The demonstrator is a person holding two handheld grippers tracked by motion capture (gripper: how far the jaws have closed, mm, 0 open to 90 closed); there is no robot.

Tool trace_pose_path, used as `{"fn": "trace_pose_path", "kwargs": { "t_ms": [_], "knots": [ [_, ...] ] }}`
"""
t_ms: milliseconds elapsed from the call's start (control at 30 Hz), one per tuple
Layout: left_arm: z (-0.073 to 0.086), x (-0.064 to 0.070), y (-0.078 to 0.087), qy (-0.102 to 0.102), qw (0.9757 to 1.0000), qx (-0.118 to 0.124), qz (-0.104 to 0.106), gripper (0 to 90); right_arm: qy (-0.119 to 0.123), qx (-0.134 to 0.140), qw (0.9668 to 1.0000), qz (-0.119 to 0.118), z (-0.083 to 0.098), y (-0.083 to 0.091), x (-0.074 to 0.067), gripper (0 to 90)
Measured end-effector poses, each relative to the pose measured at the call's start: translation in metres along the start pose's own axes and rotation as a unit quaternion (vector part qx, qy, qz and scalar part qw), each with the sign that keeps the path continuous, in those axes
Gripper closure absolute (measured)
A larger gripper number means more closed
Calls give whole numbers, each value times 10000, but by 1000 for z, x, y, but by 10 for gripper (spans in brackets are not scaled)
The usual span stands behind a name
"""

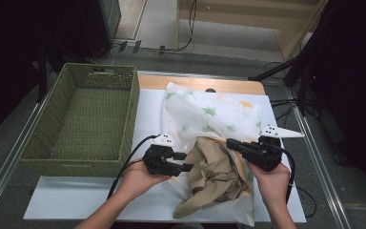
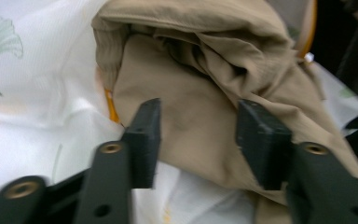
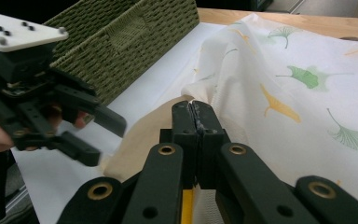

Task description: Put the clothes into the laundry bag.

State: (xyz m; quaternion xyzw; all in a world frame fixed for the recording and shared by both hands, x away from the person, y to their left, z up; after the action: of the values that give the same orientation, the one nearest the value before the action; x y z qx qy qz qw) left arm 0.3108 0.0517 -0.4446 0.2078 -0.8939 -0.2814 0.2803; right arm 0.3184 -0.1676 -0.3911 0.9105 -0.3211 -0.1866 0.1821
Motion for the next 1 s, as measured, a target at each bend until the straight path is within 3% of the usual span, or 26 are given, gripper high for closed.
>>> {"fn": "trace_pose_path", "kwargs": {
  "t_ms": [167, 400, 500, 600, 800, 1000],
  "knots": [
    [-3, -4, -12, -11, 9999, -100, 109, 736, 10, 42, 10000, 26, -10, 3, -2, 898],
    [-13, 2, -15, -196, 9995, 69, 219, 851, 172, 153, 9997, 88, -33, 6, -7, 899],
    [-21, 10, -22, -329, 9992, 116, 220, 865, 221, 257, 9994, 61, -40, 7, -9, 899],
    [-31, 17, -35, -448, 9986, 128, 249, 883, 207, 188, 9996, 16, -37, 2, -11, 899],
    [-47, 36, -61, -526, 9971, 185, 510, 900, 106, 50, 9999, -38, -24, -5, -6, 899],
    [-64, 49, -75, -577, 9963, 310, 553, 900, 63, 26, 9999, -90, -19, -3, -6, 899]
  ]
}}
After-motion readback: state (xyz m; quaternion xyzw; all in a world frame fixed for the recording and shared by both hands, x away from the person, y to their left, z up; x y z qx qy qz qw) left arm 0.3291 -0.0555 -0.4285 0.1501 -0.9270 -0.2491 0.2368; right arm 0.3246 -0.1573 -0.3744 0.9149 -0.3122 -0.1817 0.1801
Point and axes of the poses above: each handheld gripper's, and its own axes: y roughly backward along the jaws, z roughly out of its underside, x roughly to its right, the point moved 6 cm from there along -y, roughly forward along the jaws, and after that the axes turned 8 degrees about y, right-handed, at the moved point
